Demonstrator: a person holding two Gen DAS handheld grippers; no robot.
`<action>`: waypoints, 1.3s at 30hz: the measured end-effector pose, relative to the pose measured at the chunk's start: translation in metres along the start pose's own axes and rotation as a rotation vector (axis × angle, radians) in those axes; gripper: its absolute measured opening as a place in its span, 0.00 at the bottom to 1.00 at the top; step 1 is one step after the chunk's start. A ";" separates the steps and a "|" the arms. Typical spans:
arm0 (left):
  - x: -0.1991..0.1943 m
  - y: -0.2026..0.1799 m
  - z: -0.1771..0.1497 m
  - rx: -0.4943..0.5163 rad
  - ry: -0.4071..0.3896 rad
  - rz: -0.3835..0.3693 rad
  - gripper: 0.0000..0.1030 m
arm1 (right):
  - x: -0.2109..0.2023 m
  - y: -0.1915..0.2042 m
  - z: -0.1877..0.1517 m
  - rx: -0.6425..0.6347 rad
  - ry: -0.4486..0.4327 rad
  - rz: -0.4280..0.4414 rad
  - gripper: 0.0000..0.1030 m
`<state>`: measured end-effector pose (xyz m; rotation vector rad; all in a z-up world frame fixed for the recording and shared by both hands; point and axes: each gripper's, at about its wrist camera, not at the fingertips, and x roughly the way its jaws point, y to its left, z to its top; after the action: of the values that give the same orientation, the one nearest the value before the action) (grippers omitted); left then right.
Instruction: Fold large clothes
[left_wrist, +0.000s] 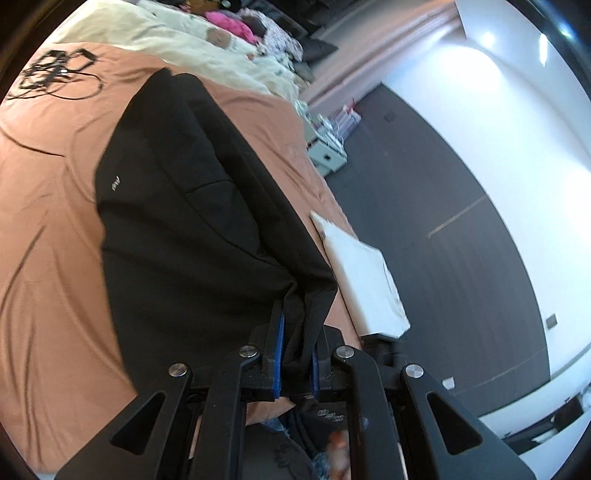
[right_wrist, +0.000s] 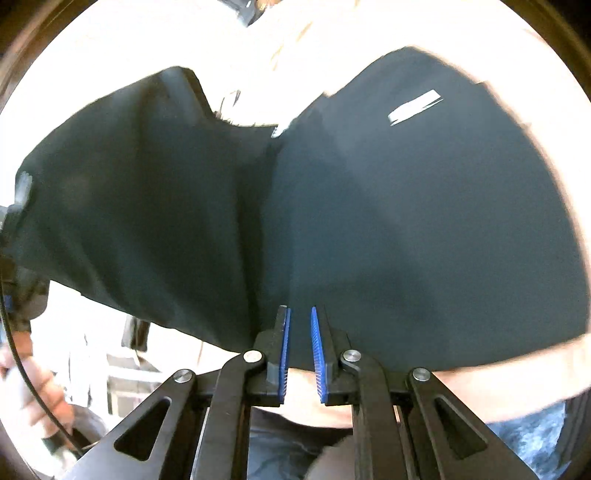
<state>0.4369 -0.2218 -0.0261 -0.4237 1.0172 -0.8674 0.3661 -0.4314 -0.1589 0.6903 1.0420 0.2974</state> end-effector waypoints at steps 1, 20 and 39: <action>0.010 -0.004 0.000 0.008 0.018 0.001 0.12 | -0.014 -0.010 0.000 0.019 -0.028 -0.001 0.13; 0.063 0.004 -0.002 -0.005 0.177 0.085 0.72 | -0.108 -0.096 0.001 0.216 -0.210 0.008 0.79; 0.031 0.116 -0.042 -0.114 0.185 0.329 0.72 | -0.070 -0.080 0.011 0.117 -0.203 0.052 0.09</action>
<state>0.4576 -0.1729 -0.1418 -0.2641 1.2704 -0.5611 0.3343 -0.5336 -0.1592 0.8357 0.8538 0.2078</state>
